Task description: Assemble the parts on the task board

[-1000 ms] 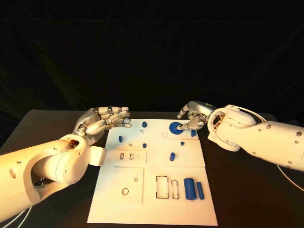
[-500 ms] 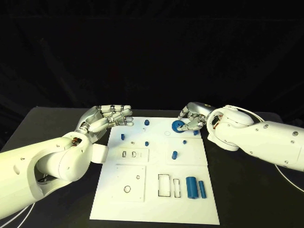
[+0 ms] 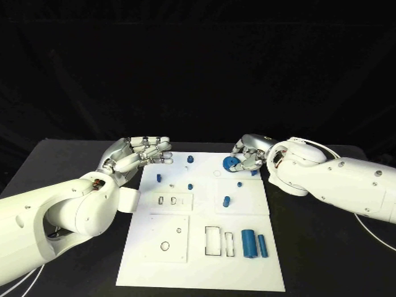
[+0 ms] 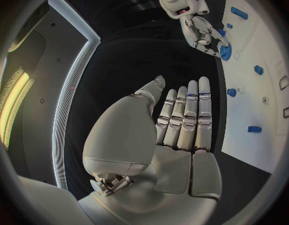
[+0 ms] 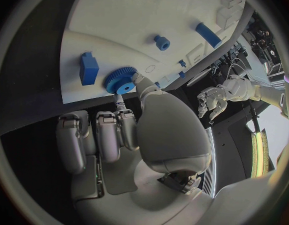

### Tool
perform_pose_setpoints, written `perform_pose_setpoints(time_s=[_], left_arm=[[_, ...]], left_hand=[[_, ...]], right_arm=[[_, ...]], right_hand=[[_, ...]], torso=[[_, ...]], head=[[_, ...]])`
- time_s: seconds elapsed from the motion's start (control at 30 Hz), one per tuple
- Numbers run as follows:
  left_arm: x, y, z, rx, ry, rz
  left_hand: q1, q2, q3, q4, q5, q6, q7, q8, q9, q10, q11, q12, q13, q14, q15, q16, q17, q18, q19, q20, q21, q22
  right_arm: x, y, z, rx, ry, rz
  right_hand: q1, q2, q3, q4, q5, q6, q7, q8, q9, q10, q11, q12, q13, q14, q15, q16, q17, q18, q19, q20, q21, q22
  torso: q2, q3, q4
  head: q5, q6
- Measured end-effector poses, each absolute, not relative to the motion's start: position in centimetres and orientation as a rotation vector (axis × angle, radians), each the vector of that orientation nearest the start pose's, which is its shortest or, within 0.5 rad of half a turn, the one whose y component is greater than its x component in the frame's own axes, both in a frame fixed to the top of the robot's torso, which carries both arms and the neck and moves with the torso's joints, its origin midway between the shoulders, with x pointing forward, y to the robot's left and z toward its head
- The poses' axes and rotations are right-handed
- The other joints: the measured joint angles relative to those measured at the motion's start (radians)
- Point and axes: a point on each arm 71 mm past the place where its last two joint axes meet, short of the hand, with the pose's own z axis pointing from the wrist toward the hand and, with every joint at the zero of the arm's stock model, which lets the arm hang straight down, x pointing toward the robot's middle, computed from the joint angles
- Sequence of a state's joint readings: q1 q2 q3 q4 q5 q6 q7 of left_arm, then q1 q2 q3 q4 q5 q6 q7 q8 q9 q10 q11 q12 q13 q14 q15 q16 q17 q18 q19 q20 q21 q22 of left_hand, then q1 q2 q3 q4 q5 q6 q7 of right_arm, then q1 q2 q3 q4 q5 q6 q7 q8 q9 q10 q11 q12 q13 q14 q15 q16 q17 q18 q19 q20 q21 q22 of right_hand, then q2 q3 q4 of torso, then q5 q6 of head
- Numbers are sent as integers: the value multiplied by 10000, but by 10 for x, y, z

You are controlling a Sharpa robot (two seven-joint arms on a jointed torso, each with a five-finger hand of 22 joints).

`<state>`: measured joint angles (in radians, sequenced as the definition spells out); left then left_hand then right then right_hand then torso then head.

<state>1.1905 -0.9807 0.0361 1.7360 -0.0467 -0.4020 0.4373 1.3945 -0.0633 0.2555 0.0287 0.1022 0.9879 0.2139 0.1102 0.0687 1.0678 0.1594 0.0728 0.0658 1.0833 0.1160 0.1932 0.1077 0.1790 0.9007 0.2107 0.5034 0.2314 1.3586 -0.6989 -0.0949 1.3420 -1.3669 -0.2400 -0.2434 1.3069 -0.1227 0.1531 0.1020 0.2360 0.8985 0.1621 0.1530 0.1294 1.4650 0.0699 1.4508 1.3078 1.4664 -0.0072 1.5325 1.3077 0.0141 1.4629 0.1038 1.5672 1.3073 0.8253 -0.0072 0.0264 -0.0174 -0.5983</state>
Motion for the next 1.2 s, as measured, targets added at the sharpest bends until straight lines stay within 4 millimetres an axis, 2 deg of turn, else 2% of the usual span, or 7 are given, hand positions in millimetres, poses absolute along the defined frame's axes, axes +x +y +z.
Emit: perform_pose_setpoints(time_s=[0.1,0.17,0.37,0.43,0.57,0.87,1.2], left_arm=[[457,219,-134,-10312,13017,-15930],[457,219,-134,-10313,13020,-15931],[457,219,-134,-10315,13021,-15929],[457,219,-134,-10315,13021,-15927],[457,219,-134,-10317,13021,-15924],[457,219,-134,-10321,13020,-15914],[458,218,-134,-10321,13027,-15927]], left_hand=[[0,0,0,0,0,0,0,0,0,0,0,0,0,0,0,0,0,0,0,0,0,-1],[0,0,0,0,0,0,0,0,0,0,0,0,0,0,0,0,0,0,0,0,0,-1],[0,0,0,0,0,0,0,0,0,0,0,0,0,0,0,0,0,0,0,0,0,-1],[0,0,0,0,0,0,0,0,0,0,0,0,0,0,0,0,0,0,0,0,0,-2],[0,0,0,0,0,0,0,1,0,0,0,0,0,0,0,0,0,0,0,0,0,-2],[0,0,0,0,0,0,0,1,0,0,0,0,0,0,0,-39,1,-1,0,0,0,9],[0,0,0,0,0,0,0,1,0,0,0,0,0,0,0,-39,1,0,0,0,0,8]], right_arm=[[541,-188,-141,-625,16964,4851],[541,-187,-141,-634,16962,4853],[541,-187,-141,-707,16884,4833],[541,-186,-140,-759,16817,4821],[540,-185,-140,-903,16654,4807],[531,-174,-136,-1252,15836,5196],[514,-140,-123,-1974,14602,6165]], right_hand=[[38,38,0,0,0,-1,-1,44,15,0,0,41,0,0,0,33,0,-1,0,0,0,0],[101,101,18,-18,0,66,-57,123,40,0,0,59,-1,0,0,38,-1,-1,0,0,0,-1],[370,374,292,-180,-25,583,-116,318,70,-1,-1,233,-1,0,0,72,-1,0,0,0,-6,8],[505,510,465,-261,-77,816,-200,468,133,19,-64,324,-2,0,-1,77,-1,0,0,-1,-6,8],[618,624,752,-415,-137,918,-124,482,131,-14,-163,393,-2,19,-94,77,-2,1,40,-41,-6,7],[673,701,950,-532,-36,919,-124,481,101,20,-271,515,-3,20,-165,116,-2,2,37,-113,-7,6],[669,704,973,-524,24,919,-124,481,62,19,-271,515,-3,-16,-201,116,-3,1,1,-148,-7,4]], torso=[[2,1,0],[2,-1,4],[4,-3,10],[4,-3,10],[7,0,7],[7,1,3],[2,-6,3]], head=[[-2,10],[-3,12],[-8,-4],[8,-12],[42,-18],[78,12],[84,102]])
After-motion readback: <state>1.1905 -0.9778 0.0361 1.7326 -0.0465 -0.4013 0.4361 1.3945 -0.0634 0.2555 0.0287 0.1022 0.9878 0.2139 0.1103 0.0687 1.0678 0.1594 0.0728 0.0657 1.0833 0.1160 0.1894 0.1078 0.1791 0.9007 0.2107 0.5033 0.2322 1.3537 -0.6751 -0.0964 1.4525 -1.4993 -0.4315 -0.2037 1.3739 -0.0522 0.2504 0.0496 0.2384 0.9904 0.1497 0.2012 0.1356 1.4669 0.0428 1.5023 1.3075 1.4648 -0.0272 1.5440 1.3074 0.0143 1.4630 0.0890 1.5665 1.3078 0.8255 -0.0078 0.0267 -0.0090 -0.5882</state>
